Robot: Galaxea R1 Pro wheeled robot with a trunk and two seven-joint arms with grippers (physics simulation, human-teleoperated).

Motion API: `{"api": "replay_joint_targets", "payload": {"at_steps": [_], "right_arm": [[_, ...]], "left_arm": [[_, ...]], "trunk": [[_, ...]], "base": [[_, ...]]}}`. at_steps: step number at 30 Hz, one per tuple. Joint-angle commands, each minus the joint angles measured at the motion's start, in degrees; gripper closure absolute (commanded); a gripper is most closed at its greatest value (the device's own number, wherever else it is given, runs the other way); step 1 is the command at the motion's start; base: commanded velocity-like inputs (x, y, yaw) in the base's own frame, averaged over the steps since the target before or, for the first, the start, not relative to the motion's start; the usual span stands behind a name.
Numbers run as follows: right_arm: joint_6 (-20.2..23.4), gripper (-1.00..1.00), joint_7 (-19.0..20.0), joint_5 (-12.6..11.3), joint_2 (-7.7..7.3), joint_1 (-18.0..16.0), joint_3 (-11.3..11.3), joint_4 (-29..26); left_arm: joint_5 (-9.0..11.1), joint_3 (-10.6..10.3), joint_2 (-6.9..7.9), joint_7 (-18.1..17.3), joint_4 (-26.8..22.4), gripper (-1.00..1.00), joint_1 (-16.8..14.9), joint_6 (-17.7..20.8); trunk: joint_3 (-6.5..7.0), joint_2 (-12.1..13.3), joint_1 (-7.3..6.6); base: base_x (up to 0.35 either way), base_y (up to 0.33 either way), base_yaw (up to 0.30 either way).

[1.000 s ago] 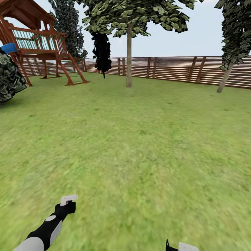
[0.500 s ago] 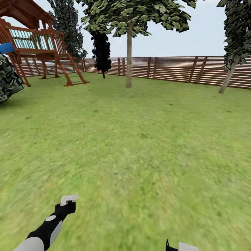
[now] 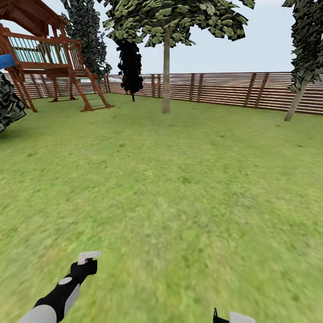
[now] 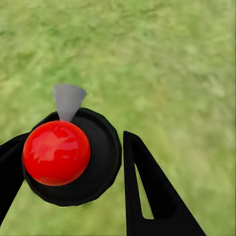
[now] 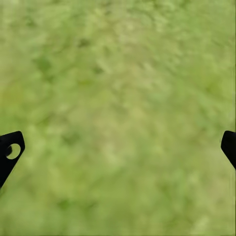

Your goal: In the garden, pick up the pesticide atomizer on the floor and spray pesticide onto both trees until each tree trunk is fully covered.

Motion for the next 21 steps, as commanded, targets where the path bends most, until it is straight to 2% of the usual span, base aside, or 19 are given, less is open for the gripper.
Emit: {"api": "replay_joint_targets", "payload": {"at_steps": [1,21], "right_arm": [[0.00,-1.00,0.00,0.00,0.00,-0.02,0.00,0.00],[0.00,-1.00,0.00,-0.01,0.00,0.02,0.00,0.00]], "left_arm": [[0.01,-0.01,0.00,0.01,-0.01,1.00,0.00,0.00],[0.01,-0.01,0.00,0.01,-0.02,1.00,0.00,0.00]], "trunk": [[0.00,0.00,0.00],[0.00,0.00,0.00]], "base": [[0.340,0.000,0.000],[0.340,0.000,0.000]]}}
